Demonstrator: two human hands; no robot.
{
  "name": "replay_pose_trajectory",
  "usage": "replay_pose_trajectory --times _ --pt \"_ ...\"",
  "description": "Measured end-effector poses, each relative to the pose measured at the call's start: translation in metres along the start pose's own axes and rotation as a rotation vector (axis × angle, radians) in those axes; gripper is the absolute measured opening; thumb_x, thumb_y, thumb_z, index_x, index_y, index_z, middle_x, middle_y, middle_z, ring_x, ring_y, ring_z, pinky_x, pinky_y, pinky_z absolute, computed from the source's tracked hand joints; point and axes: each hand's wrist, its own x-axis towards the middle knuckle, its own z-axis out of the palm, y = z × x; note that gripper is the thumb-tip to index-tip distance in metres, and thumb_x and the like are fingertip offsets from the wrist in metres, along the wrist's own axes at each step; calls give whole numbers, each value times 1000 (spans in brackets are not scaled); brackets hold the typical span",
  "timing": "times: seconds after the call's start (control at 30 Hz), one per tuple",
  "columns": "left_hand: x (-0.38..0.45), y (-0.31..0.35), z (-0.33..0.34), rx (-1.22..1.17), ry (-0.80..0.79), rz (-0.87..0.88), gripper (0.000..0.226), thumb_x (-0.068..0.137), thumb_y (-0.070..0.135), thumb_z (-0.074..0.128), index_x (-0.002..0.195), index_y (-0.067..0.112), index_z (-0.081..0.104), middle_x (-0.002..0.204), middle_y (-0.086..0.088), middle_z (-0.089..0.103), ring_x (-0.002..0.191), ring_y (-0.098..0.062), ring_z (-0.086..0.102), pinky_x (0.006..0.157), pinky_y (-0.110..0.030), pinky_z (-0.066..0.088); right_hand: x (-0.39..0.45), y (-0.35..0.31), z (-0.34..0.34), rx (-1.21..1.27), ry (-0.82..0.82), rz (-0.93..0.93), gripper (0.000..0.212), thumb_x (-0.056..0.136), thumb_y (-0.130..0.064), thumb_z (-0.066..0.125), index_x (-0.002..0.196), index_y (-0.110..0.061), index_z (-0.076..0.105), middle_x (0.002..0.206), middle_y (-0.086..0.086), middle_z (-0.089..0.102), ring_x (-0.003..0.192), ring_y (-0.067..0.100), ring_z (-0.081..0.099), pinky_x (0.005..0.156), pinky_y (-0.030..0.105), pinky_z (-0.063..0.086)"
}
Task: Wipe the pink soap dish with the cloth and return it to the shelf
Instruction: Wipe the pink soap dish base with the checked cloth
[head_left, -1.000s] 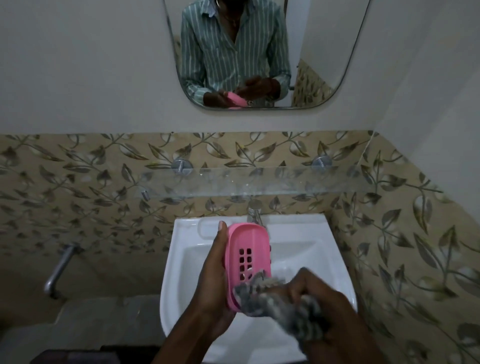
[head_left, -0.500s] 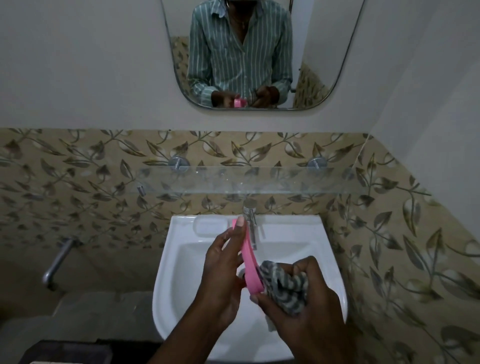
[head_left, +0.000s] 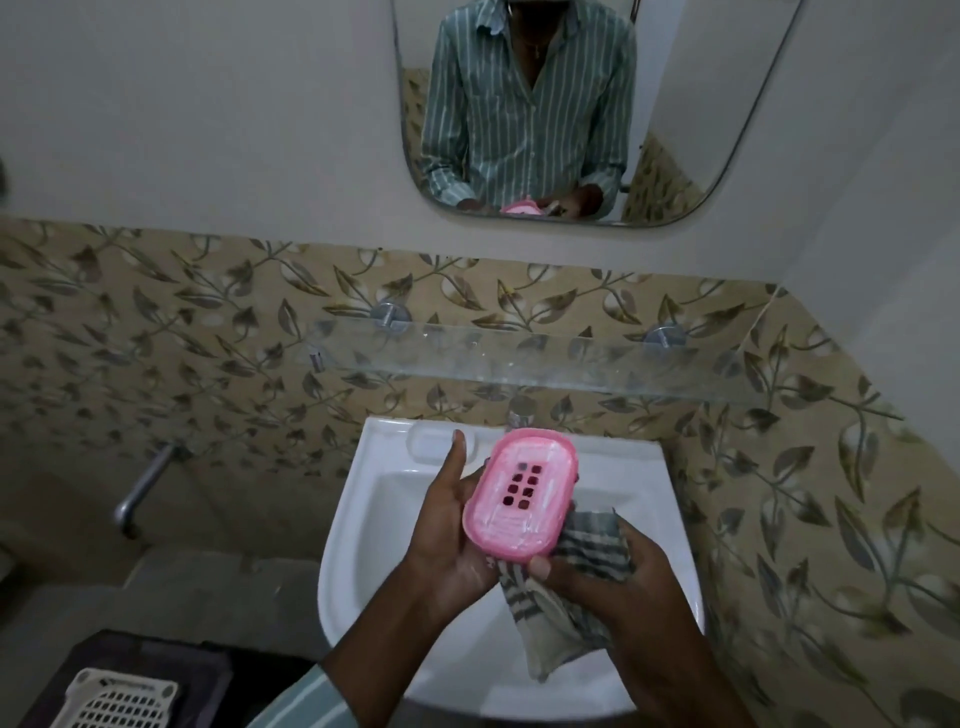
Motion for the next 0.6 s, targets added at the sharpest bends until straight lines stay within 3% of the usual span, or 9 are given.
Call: replay_pose_trajectory --times 0.07,0.13,0.2,0.27,0.33,0.43,0.5,0.53,0.6 --pt "0 2 -5 20 -31 -42 82 95 64 50 150 3 47 157 -31 40 144 -45 41 104 -52 50 0 2 0 -66 -12 -3 58 51 -31 98 101 -18 73 100 10 76 93 30 73 86 51 57" --pt "0 3 -10 62 -33 -81 75 99 59 48 148 2 50 154 -31 44 137 -42 50 106 -49 49 0 -2 0 -156 -42 -43 51 55 -33 96 100 -21 74 99 6 77 92 25 74 84 47 58" --pt "-1 3 -12 131 -21 -58 70 96 49 61 147 2 51 152 -29 48 130 -40 57 105 -47 51 2 -8 -2 -251 -90 -91 49 59 -33 94 102 -24 73 101 2 77 94 21 73 84 42 58" --pt "-1 4 -15 161 -55 -56 72 95 41 68 150 2 46 155 -29 44 135 -41 53 111 -48 45 3 -14 -7 -301 -154 -102 47 62 -28 93 104 -24 73 103 1 76 96 19 73 83 36 58" --pt "-1 5 -14 165 -83 -73 70 99 42 60 153 1 41 157 -31 40 142 -43 45 118 -49 35 2 -17 -18 -335 -160 -85 37 61 -22 93 91 -19 73 92 3 77 88 19 73 76 32 59" --pt "-2 7 -22 98 -145 -103 71 103 44 53 156 0 34 160 -31 34 146 -46 37 122 -58 27 -3 -25 -41 -377 -58 -112 30 61 -14 92 70 -5 65 65 6 68 65 19 65 57 23 51" --pt "-3 8 -27 60 -197 -106 74 104 44 50 157 -2 28 162 -32 28 145 -46 38 119 -63 29 -7 -30 -57 -398 29 -144 29 64 -10 88 77 5 67 69 16 71 67 27 68 59 30 56" --pt "-3 8 -29 64 -213 -100 74 105 45 48 158 -2 26 163 -32 23 145 -46 37 119 -64 27 -8 -33 -63 -403 90 -175 25 65 -7 87 76 4 67 69 19 70 67 29 69 61 35 59" --pt "-4 10 -28 88 -224 -104 73 105 45 49 158 -1 26 164 -34 19 145 -45 37 118 -62 28 -8 -37 -69 -440 268 -313 31 63 -3 88 60 -7 57 51 9 60 49 21 59 49 24 52"
